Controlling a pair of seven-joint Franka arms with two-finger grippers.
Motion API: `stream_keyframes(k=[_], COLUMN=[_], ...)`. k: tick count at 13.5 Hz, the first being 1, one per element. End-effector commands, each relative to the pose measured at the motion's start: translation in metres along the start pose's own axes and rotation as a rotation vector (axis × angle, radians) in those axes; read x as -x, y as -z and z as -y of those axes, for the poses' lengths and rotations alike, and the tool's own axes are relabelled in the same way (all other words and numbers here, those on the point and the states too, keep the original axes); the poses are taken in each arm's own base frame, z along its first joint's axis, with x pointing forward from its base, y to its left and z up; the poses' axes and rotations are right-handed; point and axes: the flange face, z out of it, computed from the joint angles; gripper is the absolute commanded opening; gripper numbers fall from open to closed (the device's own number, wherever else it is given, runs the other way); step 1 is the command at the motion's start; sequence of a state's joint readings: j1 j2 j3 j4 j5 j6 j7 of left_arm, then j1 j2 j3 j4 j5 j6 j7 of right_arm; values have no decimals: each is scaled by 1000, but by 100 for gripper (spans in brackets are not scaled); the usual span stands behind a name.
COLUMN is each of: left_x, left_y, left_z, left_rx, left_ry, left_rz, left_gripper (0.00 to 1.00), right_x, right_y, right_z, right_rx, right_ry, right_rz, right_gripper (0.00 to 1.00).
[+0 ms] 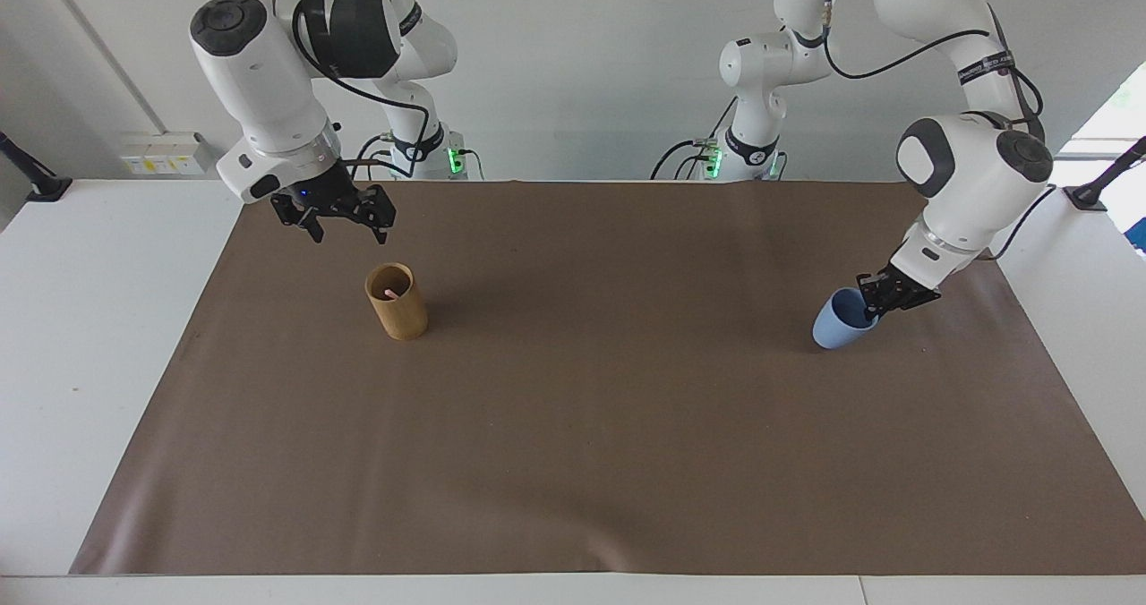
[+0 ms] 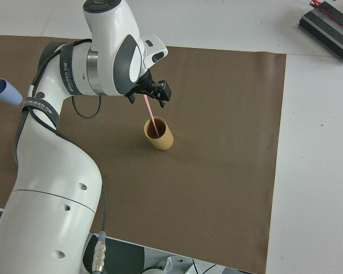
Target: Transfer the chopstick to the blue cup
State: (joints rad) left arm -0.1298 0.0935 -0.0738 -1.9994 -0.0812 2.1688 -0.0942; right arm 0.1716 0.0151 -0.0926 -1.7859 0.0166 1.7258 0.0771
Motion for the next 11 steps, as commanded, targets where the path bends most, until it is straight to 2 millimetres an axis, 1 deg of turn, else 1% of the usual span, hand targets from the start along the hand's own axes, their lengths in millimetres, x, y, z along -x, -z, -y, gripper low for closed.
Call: stream_keyframes(k=[1, 2, 3, 4, 5, 6, 7, 8, 9, 10, 11], left_x=[17, 26, 33, 45, 58, 64, 71, 83, 89, 90, 94], left_y=[-1, -2, -1, -5, -11, -12, -13, -19, -30, -39, -41], left_z=[-66, -95, -120, -150, -179, -193, -207, -224, -236, -243, -255], left_rx=[5, 5, -6, -29, -46, -42, -38, -39, -43, -34, -18], left_ry=[23, 29, 46, 59, 76, 100, 90, 61, 50, 39, 31], left_rz=[-24, -24, -31, -35, -42, -56, -56, -46, -36, -41, -57], left_gripper=[0, 0, 0, 0, 0, 0, 0, 0, 0, 0, 0], right_x=[6, 4, -5, -11, -13, -12, -11, -14, -16, -14, -13], right_y=[-20, -24, -34, -36, -36, -37, -42, -43, -44, -48, -54], right_z=[-9, -11, -13, -12, -8, -4, -1, -2, 0, 2, 0], right_rx=[-36, -36, -34, -44, -65, -85, -88, -89, -117, -150, -160], right_ry=[135, 143, 146, 146, 155, 167, 175, 171, 174, 179, 186], right_rz=[28, 31, 19, -9, -21, -21, -22, -59, -86, -95, -114], right_gripper=[100, 100, 100, 100, 100, 100, 100, 100, 100, 100, 100])
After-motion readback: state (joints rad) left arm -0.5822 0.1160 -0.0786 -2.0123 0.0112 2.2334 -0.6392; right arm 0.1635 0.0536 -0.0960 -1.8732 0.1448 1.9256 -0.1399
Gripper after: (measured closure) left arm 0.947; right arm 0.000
